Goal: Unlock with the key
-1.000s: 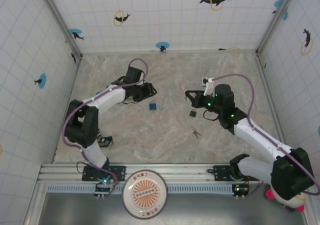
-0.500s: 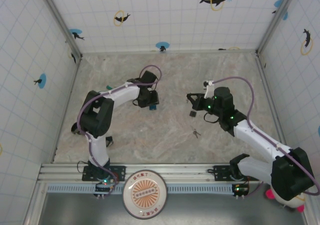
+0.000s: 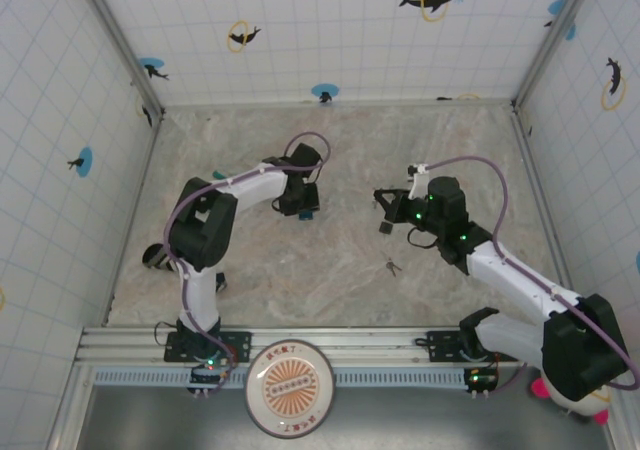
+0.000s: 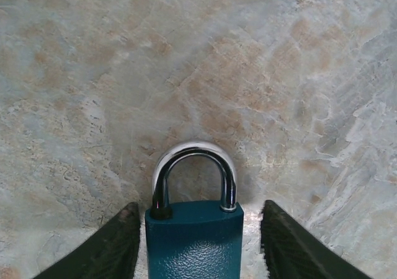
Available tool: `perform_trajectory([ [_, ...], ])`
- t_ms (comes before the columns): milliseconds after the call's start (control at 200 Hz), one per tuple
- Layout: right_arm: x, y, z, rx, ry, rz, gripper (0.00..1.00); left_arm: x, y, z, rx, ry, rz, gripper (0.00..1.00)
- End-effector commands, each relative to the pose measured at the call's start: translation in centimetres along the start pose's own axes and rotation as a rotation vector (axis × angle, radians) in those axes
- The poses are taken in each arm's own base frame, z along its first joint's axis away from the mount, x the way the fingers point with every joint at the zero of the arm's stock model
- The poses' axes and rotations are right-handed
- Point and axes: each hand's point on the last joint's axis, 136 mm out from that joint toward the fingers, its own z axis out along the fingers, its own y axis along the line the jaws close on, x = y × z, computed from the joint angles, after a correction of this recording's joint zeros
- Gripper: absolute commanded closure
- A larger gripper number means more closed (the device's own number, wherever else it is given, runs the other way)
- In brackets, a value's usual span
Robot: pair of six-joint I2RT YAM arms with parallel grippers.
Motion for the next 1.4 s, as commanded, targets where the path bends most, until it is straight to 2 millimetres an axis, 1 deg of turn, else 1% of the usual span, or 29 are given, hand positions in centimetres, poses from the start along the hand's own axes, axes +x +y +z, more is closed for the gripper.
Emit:
perform_trajectory([
  [0, 0.2, -0.6, 0.1, 0.006, -0.022, 0.004, 1.00, 0.7, 1.0, 0.8, -0.066, 0.033, 0.018, 0.52],
  [40, 0.3, -0.7, 0.1, 0.006, -0.023, 0.007, 1.00, 0.9, 1.2, 1.0, -0.077, 0.038, 0.025, 0.55],
  [125, 0.3, -0.7, 0.2, 0.002, -0.026, 0.010, 1.00, 1.4, 1.7, 1.3, -0.116, 0.054, 0.034, 0.58],
  [255, 0.6, -1.0, 0.3, 0.005, -0.023, 0.018, 1.00, 2.0, 1.8, 1.3, -0.164, 0.058, 0.065, 0.57],
  [435, 1.0, -1.3, 0.5, -0.001, -0.026, 0.031, 1.00, 2.7, 2.3, 1.6, -0.202, 0.080, 0.053, 0.57],
  [555, 1.3, -1.5, 0.5, -0.001, -0.023, 0.038, 1.00, 2.7, 2.0, 0.9, -0.199, 0.072, 0.047, 0.54],
  [656, 1.5, -1.7, 0.5, 0.002, -0.024, 0.043, 1.00, 2.4, 1.8, 0.0, -0.183, 0.051, 0.041, 0.53],
  [741, 1.6, -1.7, 0.5, 0.001, -0.026, 0.044, 1.00, 2.4, 1.5, -0.2, -0.172, 0.051, 0.046, 0.53],
  [806, 1.5, -1.7, 0.6, -0.002, -0.029, 0.046, 1.00, 2.6, 1.7, 0.2, -0.177, 0.064, 0.049, 0.56],
  [866, 1.5, -1.8, 0.6, -0.001, -0.030, 0.047, 1.00, 3.0, 1.8, 0.9, -0.180, 0.081, 0.052, 0.63],
  [961, 1.5, -1.8, 0.6, 0.001, -0.030, 0.049, 1.00, 3.8, 1.9, 1.9, -0.167, 0.110, 0.047, 0.71],
  [1091, 1.9, -2.3, 0.6, 0.025, -0.022, 0.044, 1.00, 4.0, 1.5, 2.2, -0.131, 0.107, 0.036, 0.78],
  [1201, 2.8, -2.6, 0.9, 0.061, 0.006, -0.001, 1.00, 3.2, 0.7, 1.2, -0.094, 0.059, 0.006, 0.81],
  [1286, 3.3, -3.1, 1.1, 0.109, -0.003, -0.052, 1.00, 1.8, -0.3, -0.4, -0.052, -0.010, -0.027, 0.84],
  [1396, 3.3, -2.7, 1.2, 0.105, -0.047, -0.077, 1.00, -0.2, -1.6, -3.0, 0.006, -0.097, -0.072, 0.84],
])
